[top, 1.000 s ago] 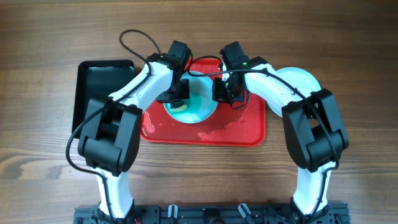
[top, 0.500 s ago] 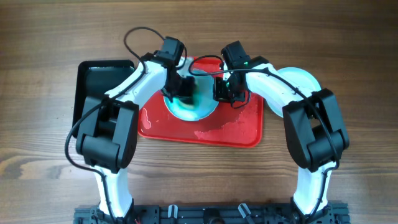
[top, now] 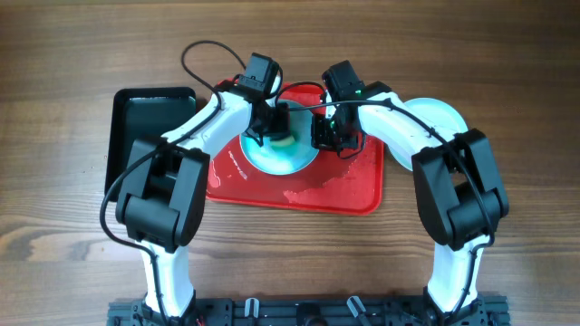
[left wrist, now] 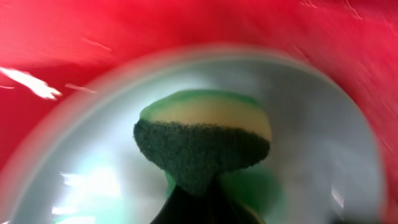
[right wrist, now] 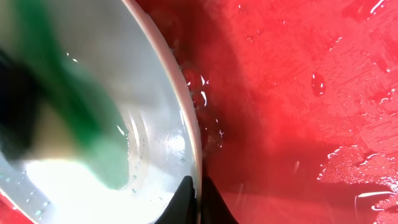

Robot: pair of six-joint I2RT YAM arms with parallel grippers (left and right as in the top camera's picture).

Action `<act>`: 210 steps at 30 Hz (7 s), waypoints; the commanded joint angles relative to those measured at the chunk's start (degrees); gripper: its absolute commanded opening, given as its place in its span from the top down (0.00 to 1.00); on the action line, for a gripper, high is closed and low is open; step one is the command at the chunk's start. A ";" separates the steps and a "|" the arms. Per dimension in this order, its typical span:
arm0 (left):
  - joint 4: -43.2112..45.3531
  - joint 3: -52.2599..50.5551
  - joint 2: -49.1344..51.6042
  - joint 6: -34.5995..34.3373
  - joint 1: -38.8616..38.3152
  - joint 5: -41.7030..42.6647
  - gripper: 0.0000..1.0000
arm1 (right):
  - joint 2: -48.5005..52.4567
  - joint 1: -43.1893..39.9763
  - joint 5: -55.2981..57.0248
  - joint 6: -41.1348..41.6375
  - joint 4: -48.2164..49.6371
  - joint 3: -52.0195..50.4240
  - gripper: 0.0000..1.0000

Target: Clean dirty plates on tray and stack at the side

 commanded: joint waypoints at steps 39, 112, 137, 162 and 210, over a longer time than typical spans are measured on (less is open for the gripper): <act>-20.98 3.67 -2.97 8.79 1.07 11.04 0.96 | 1.22 0.28 -4.50 -1.38 -0.85 -0.81 0.96; -23.28 13.81 -12.48 7.45 12.50 9.92 0.96 | -35.19 -10.49 17.40 -2.80 -17.35 -0.81 0.96; -22.62 13.81 -10.58 7.45 8.46 5.57 0.96 | -34.32 -38.23 12.33 -6.69 -0.68 -23.43 0.96; -35.52 16.13 -15.17 11.19 16.20 -8.11 0.96 | -30.69 -32.68 -0.02 -14.80 -1.49 -16.28 0.39; -21.59 4.44 -23.82 19.39 28.00 -4.59 0.16 | -21.27 -17.49 4.26 -17.88 15.80 -30.84 0.96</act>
